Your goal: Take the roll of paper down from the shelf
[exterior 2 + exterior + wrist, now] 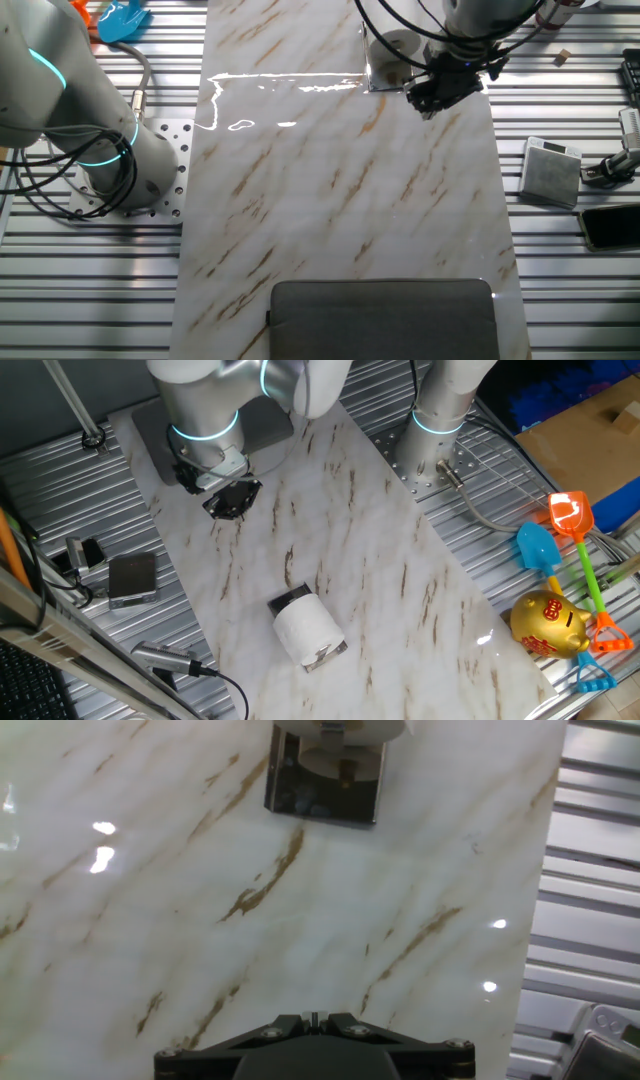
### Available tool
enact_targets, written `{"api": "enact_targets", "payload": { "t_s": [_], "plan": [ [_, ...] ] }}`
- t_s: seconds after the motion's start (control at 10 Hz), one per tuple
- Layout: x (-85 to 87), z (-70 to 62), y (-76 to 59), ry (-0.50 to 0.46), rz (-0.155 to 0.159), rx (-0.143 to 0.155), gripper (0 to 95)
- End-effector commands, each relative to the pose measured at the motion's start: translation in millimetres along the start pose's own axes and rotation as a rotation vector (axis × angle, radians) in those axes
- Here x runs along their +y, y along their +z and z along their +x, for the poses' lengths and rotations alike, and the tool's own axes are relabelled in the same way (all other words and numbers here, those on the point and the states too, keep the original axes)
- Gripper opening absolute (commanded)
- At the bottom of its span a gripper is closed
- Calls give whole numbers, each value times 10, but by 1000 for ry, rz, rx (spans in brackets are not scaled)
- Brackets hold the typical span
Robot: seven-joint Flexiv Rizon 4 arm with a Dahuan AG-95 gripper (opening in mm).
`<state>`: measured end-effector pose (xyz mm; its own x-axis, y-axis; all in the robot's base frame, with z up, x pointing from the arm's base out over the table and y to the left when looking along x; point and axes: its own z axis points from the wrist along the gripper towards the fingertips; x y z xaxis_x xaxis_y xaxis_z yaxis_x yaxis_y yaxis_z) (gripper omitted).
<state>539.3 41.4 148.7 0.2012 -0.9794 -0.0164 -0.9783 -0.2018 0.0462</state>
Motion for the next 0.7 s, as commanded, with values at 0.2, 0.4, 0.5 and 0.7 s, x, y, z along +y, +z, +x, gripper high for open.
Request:
{"api": "enact_targets", "payload": {
  "t_s": [0.2, 0.4, 0.5, 0.7],
  "plan": [
    [16, 5, -3, -13, 0, 3, 0],
    [16, 5, -3, -1, -1, 3, 0],
    [16, 5, -3, -13, 3, 11, 0],
    [-48, -123, -50, -23, 9, 20, 0]
  ]
}}
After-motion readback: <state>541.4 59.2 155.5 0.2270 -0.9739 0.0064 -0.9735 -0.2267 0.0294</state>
